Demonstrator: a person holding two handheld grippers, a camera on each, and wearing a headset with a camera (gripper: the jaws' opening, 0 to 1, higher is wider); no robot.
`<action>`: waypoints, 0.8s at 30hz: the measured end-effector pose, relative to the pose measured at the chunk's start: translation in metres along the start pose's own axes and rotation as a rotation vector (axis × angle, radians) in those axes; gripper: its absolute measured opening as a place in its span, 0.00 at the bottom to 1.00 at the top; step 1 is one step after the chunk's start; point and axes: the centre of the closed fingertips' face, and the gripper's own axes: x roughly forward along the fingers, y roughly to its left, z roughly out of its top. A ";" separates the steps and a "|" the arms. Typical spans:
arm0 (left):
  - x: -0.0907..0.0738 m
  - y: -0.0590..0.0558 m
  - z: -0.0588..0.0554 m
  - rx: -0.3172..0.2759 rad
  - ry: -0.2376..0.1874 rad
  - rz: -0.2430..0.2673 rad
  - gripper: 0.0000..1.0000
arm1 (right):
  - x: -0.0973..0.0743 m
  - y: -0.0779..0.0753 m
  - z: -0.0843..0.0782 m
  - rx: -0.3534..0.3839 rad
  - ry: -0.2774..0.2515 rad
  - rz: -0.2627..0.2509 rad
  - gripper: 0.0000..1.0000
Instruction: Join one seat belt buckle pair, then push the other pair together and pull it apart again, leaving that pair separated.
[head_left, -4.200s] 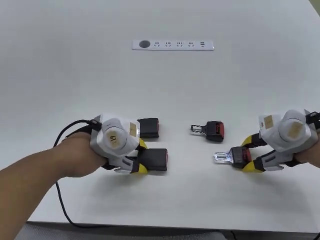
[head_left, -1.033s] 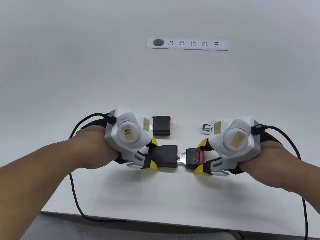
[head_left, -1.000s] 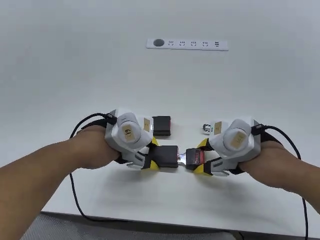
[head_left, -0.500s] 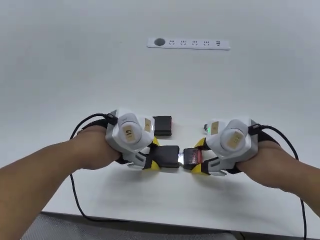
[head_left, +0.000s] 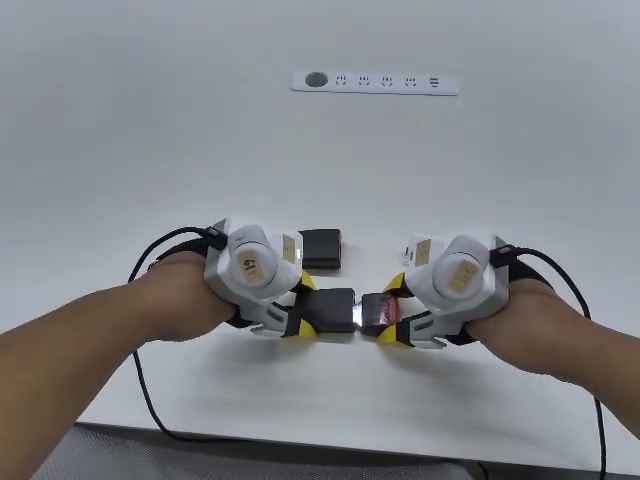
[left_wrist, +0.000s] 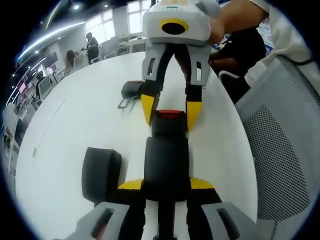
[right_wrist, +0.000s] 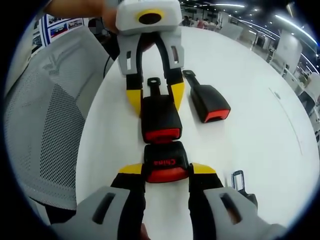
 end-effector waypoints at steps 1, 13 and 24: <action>0.000 0.000 0.000 0.001 0.001 0.000 0.31 | 0.000 0.000 0.000 0.000 0.002 -0.001 0.31; -0.002 0.002 -0.004 0.001 -0.003 -0.012 0.30 | -0.003 -0.001 0.001 -0.031 0.018 -0.012 0.31; -0.003 -0.002 -0.003 -0.005 -0.004 -0.013 0.30 | -0.005 0.001 0.004 -0.023 0.016 -0.022 0.31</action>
